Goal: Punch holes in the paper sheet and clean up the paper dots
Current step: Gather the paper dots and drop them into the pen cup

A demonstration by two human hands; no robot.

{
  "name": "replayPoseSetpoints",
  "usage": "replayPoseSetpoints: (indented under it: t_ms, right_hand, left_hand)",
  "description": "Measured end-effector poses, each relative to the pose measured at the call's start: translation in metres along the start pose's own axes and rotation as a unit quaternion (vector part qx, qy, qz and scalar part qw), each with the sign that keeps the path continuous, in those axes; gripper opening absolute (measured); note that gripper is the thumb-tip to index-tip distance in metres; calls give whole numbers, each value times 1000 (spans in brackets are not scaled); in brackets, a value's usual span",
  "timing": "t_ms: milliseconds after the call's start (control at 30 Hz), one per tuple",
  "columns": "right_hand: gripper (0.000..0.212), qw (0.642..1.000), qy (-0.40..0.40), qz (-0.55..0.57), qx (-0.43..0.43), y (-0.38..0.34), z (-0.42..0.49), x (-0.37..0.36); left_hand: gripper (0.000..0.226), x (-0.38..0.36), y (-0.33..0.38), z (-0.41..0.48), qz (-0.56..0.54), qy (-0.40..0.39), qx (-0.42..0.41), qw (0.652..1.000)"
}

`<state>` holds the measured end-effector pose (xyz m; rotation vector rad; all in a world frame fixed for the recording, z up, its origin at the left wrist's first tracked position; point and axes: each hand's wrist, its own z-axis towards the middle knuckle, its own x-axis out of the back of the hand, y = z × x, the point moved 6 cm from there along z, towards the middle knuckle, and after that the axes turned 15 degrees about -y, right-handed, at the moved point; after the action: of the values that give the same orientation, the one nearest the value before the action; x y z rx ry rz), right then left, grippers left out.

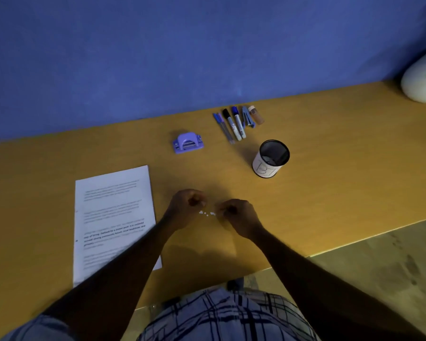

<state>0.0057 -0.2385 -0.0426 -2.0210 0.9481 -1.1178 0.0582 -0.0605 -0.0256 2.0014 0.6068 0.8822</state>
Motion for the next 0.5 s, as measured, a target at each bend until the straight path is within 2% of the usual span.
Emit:
replayPoseSetpoints:
  t_ms: [167,300,500]
  right_hand:
    - [22,994,-19,-104,0,-3,3,-21]
    - [15,990,24,-137,0,-12,5,-24]
    - [11,989,19,-141,44,-32,11,-29]
  left_hand:
    - [17,12,-21,-17,-4,61,29,998]
    - [19,13,-29,-28,-30,56,59,996]
    - [25,8,-48,-34,-167,80,95,978]
